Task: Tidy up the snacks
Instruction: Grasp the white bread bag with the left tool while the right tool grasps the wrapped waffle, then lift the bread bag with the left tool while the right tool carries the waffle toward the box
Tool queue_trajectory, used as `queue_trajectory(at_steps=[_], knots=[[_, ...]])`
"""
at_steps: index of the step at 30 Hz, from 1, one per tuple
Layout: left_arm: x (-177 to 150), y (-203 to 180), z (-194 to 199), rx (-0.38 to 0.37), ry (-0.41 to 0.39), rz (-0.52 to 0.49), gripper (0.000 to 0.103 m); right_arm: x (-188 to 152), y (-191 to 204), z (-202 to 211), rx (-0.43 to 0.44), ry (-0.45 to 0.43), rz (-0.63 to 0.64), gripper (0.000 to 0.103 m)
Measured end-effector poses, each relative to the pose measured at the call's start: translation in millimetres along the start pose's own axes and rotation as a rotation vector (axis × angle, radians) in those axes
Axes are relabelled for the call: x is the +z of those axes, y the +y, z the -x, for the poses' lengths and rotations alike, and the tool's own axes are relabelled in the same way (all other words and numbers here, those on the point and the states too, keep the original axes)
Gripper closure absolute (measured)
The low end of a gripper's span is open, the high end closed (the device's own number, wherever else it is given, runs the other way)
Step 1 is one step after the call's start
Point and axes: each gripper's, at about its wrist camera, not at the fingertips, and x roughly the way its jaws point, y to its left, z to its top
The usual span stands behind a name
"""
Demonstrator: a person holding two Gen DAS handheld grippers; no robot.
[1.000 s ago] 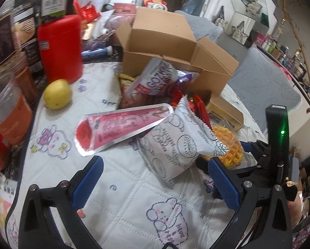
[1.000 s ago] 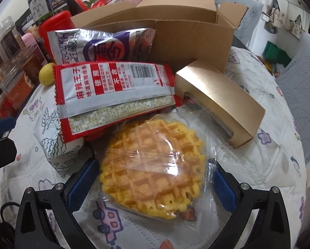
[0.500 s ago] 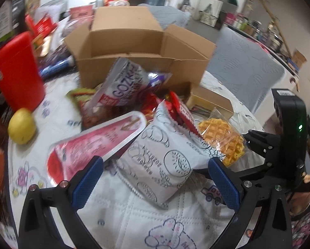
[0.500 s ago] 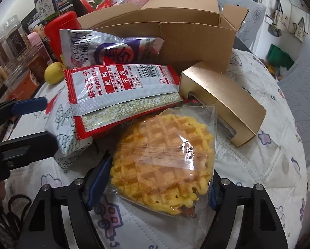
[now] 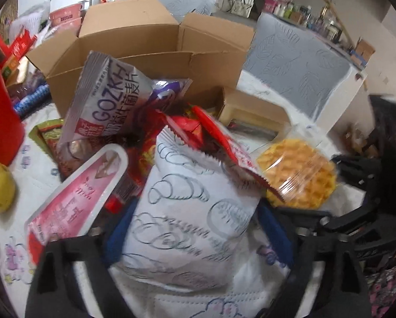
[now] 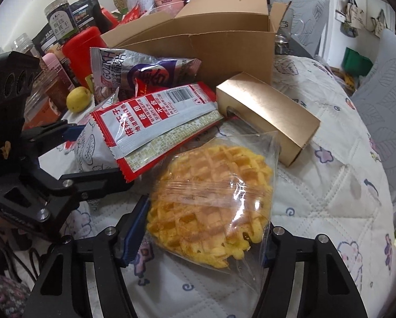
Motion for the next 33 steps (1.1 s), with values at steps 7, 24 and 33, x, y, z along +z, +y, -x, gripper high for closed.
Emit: queue_trajectory(at_steps=[7,24,33], knots=[[-11.8,5.7,3.8,0.046,0.039,0.102,0.05,-4.6,-0.2,7.0,-0.016,-0.024,-0.014,0.04],[-42.8,-16.0,53.4,0.068,-0.053,0.189,0.051,-24.4,1.5,31.0,0.048,-0.063,-0.061,0.043],[-43.6,-25.4,77.1,0.074,-0.103,0.195,0.051,-30.5,9.0,49.0,0.074,-0.114,-0.05,0.043]])
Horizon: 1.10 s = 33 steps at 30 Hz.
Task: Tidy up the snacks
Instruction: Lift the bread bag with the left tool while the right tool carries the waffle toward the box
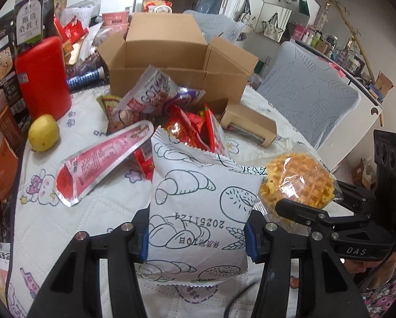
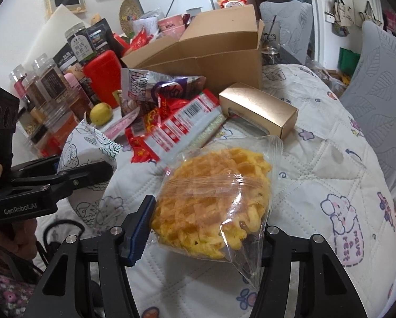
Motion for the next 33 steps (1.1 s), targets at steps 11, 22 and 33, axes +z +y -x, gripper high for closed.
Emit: queue_trajectory(at_steps=[11,22,33], knots=[[27.2,-7.9,19.7,-0.01,-0.088,-0.004,0.051,20.6,18.3,26.0,0.029,-0.084,0.059,0.043],[65.7,-6.4,39.5,0.004,-0.193,-0.019,0.051,62.6,30.6,41.8,0.054,-0.188,0.128,0.043],[107.1,-1.7,45.0,0.03,-0.269,-0.024,0.051,104.7,40.7,36.7,0.072,-0.249,0.19,0.043]])
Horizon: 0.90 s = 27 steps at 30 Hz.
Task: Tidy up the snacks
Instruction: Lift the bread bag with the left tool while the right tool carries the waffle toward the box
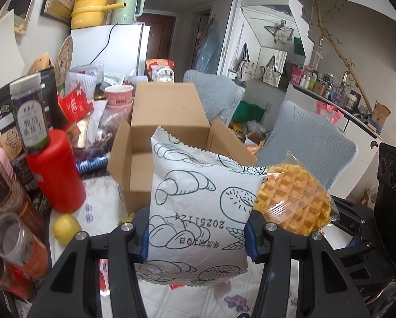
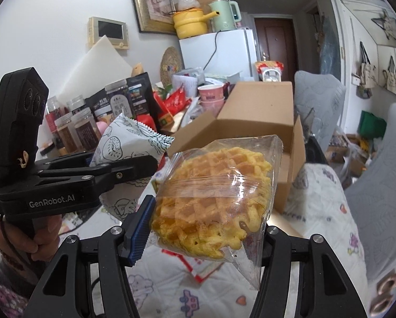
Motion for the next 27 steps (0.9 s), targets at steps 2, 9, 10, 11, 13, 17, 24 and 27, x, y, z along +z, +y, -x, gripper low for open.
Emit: queue_trajectory(at_steps=[2,9,10,11,13,17,24,27], knots=[[8.5,0.8,-1.4,0.006,-0.017,-0.006,0.051,8.3,-1.9,-2.9,0.006,-0.01,0.005,0.043],[36.9,7.1,-13.4,0.027,-0.058,-0.023,0.051,36.8,-10.5,-14.4,-0.016,-0.043,0.03,0.043],[41.0,8.6,-15.7,0.03,-0.063,-0.023,0.051,41.2,-12.4,-16.5,-0.019,-0.05,0.033,0.043],[45.3,10.5,-18.7,0.033,-0.068,-0.021,0.051,44.8,-13.7,-18.1,-0.021,-0.053,0.034,0.043],[53.1,14.3,-25.6,0.036,-0.071,-0.017,0.051,53.2,-17.9,-23.6,-0.033,-0.063,0.039,0.043],[68.0,25.3,-42.7,0.044,-0.073,-0.011,0.051,65.8,-27.4,-36.0,-0.05,-0.069,0.04,0.043],[93.0,37.3,-74.9,0.073,-0.072,-0.005,0.051,86.7,-43.9,-62.9,-0.073,-0.071,0.048,0.043],[101.8,39.9,-90.9,0.084,-0.068,-0.006,0.051,96.4,-51.2,-76.1,-0.083,-0.066,0.052,0.043]])
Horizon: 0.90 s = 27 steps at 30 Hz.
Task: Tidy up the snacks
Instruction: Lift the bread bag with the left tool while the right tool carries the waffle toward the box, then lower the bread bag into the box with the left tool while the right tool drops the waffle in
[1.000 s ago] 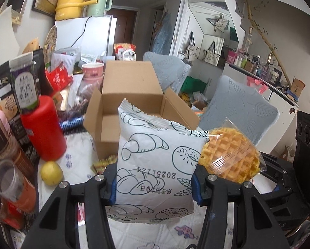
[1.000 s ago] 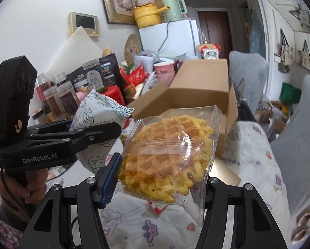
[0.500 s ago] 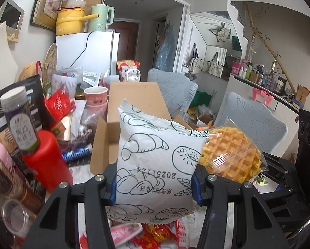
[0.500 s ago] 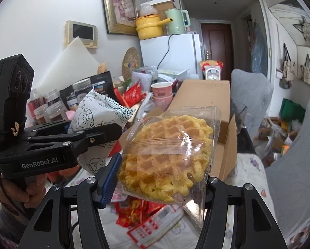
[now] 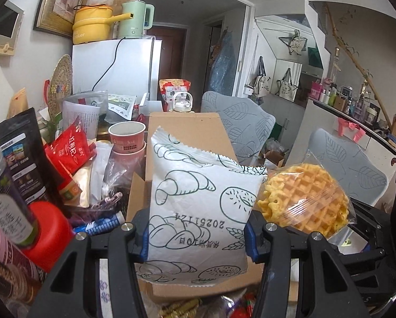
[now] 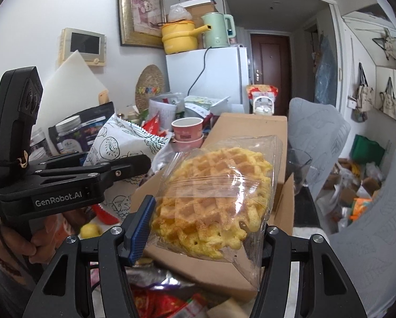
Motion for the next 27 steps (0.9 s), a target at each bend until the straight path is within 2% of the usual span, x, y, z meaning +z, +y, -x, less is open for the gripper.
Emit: queue_trajectory(at_steps=[7,13,21,27], knots=[[12.2,3.4,-42.3,0.002,0.038,0.0,0.051,11.4,-15.7,-30.5,-0.03,0.018,-0.007,0.043],[18.4,5.8,-75.5,0.045,0.071,-0.01,0.051,16.9,-31.1,-57.7,-0.056,0.061,-0.009,0.043],[18.9,8.6,-114.7,0.081,0.148,-0.025,0.051,19.5,-51.1,-92.5,-0.089,0.143,-0.029,0.043],[18.6,7.3,-138.5,0.097,0.214,-0.039,0.051,17.8,-63.4,-115.7,-0.077,0.221,-0.064,0.043]])
